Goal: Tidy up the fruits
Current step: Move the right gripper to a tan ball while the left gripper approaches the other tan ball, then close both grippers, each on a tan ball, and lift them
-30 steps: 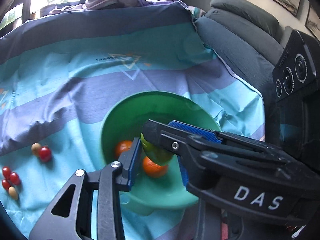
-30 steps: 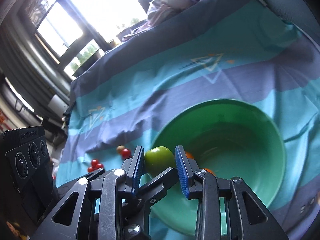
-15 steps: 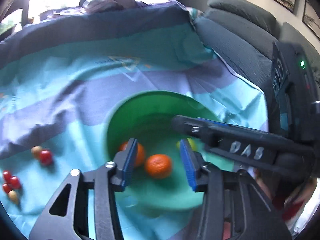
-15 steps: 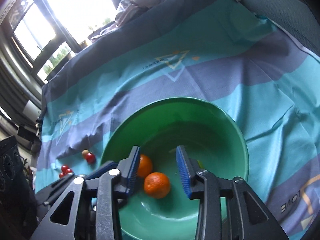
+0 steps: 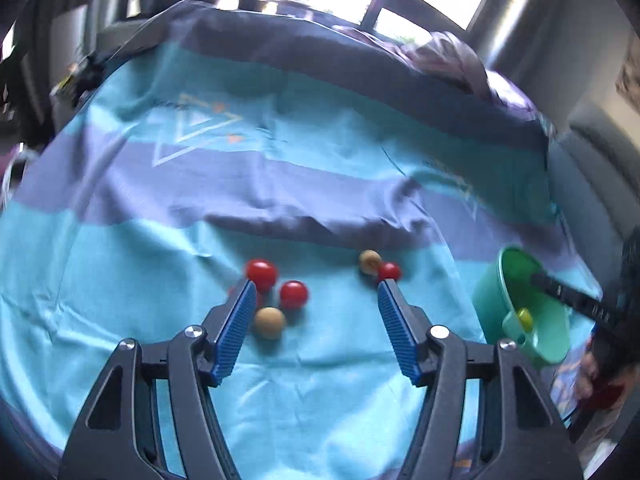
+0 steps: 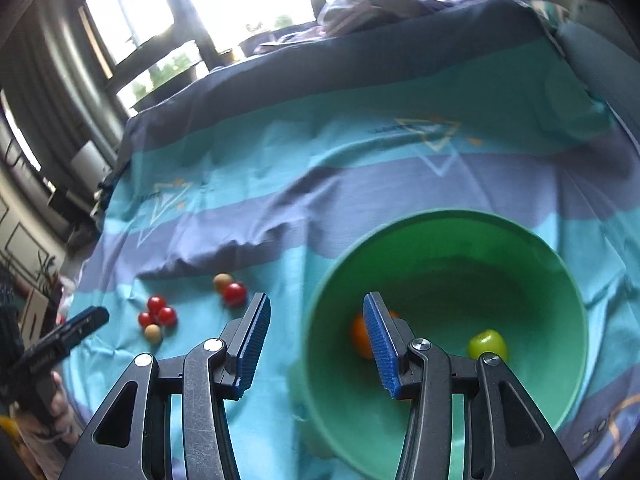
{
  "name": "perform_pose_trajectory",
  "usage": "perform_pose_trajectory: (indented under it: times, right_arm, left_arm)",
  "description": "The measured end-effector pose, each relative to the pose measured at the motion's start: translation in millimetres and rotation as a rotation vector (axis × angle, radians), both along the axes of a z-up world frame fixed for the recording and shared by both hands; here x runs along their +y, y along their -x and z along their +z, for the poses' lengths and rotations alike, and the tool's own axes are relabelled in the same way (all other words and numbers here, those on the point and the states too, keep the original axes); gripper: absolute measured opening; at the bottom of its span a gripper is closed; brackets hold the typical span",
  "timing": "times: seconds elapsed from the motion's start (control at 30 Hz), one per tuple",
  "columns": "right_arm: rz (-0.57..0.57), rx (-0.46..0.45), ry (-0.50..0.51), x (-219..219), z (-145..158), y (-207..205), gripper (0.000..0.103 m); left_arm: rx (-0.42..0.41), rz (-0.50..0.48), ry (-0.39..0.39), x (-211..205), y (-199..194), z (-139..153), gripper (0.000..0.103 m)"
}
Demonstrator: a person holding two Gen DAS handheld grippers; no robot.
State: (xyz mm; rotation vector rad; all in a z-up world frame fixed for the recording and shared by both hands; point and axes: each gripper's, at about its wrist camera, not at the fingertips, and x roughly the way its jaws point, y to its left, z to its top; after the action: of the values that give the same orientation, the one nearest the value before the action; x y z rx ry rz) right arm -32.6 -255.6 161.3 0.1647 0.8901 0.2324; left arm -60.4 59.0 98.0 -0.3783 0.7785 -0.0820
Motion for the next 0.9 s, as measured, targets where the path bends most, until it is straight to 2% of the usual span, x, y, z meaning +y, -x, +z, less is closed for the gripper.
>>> perform_pose_trajectory:
  times: [0.03,0.1,0.2,0.23,0.27,0.3,0.33,0.47,0.57,0.7,0.8,0.9]
  right_arm:
    - [0.02,-0.006,-0.001,9,1,1,0.049]
    - [0.075,-0.003,-0.027,28,0,2,0.049]
    - [0.155,0.044,-0.1,58,-5,-4,0.049]
    - [0.172,0.085,-0.128,69,-10,-9,0.049]
    - [0.184,0.128,-0.144,80,-15,-15,0.049]
    - [0.194,0.172,-0.151,91,-19,-21,0.049]
    - [0.197,0.202,-0.142,102,-23,-27,0.049]
    - [0.144,0.178,0.042,141,-28,-54,0.046]
    - [0.147,0.189,0.145,161,-38,-76,0.043]
    - [0.171,0.261,0.188,171,-62,-95,0.038]
    - [0.178,0.293,0.214,176,-75,-101,0.038]
    - [0.165,0.292,0.28,181,-84,-104,0.038]
  left_arm:
    - [-0.006,0.02,0.05,13,3,-6,0.063]
    - [0.026,0.04,0.087,28,3,-15,0.061]
    - [0.041,0.034,0.044,28,-4,-17,0.051]
    - [0.044,0.03,0.03,27,-6,-18,0.049]
    - [0.054,0.026,0.029,24,-8,-21,0.043]
    - [0.073,0.019,0.026,23,-11,-25,0.037]
    - [0.101,0.004,0.014,19,-16,-29,0.035]
    - [0.143,-0.048,-0.026,7,-24,-43,0.033]
    - [0.183,-0.044,-0.038,5,-33,-53,0.033]
    - [0.238,-0.048,-0.027,5,-41,-64,0.033]
    - [0.258,-0.052,-0.043,3,-41,-68,0.033]
    - [0.261,-0.032,-0.061,2,-41,-71,0.033]
